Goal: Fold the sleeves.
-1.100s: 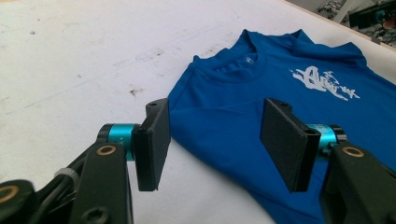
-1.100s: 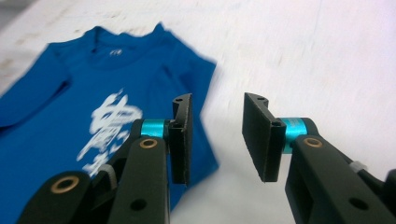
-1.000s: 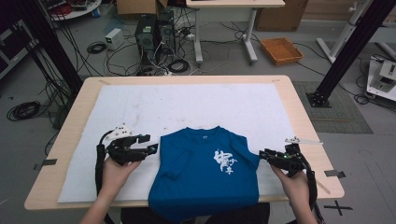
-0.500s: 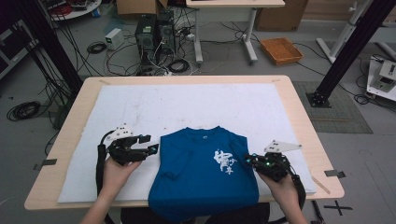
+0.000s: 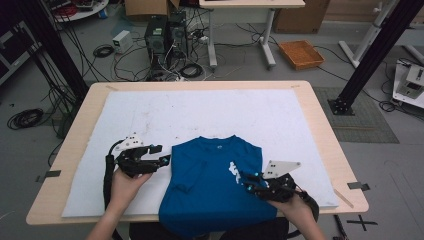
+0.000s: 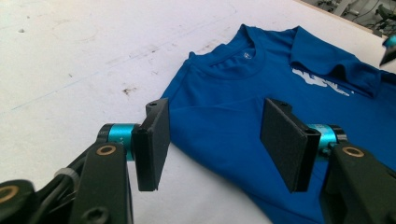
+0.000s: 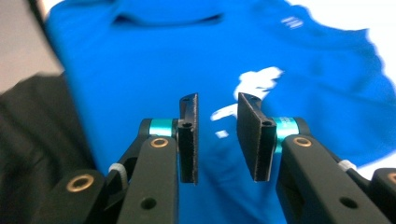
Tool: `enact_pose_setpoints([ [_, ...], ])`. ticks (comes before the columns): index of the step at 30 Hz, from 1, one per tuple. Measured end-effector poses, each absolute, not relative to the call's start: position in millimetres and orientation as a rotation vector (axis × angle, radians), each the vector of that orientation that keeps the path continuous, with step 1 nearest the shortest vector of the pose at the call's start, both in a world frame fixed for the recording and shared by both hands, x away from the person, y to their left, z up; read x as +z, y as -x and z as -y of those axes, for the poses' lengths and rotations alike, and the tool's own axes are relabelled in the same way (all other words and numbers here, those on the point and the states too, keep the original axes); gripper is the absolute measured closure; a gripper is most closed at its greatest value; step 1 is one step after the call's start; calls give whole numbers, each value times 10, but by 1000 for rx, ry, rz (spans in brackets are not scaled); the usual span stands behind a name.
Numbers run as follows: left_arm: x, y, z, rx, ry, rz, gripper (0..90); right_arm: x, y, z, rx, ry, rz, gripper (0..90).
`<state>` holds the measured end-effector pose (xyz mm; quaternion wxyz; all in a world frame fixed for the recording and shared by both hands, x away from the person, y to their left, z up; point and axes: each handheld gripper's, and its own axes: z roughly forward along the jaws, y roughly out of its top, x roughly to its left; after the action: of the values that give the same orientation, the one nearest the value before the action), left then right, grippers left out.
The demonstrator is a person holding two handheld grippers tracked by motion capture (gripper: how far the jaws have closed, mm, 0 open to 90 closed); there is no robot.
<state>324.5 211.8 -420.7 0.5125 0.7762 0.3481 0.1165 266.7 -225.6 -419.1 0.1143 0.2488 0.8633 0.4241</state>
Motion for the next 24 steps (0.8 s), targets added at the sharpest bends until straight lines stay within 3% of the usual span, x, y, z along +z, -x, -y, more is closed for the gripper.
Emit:
enact_pose_setpoints([
  [3, -4206, -3248, -2110, 285, -1869, -836, 430, -4163, -2727, 2364, 1240, -877, -2422, 701],
  [10, -4204, -3317, -2072, 331, -1871, -866, 429, -4173, -3008, 2619, 1216, -1166, -2230, 595],
  [17, -4300, -3511, -2009, 228, -1870, -1022, 431, -4333, -3446, 2677, 1200, -1453, -2190, 592],
  [20, -4346, -3557, -2008, 211, -1878, -1059, 434, -4403, -3533, 2613, 1173, -1477, -2231, 645],
  [24, -4344, -3559, -2019, 211, -1867, -1066, 434, -4438, -3565, 2519, 1119, -1402, -2281, 861],
])
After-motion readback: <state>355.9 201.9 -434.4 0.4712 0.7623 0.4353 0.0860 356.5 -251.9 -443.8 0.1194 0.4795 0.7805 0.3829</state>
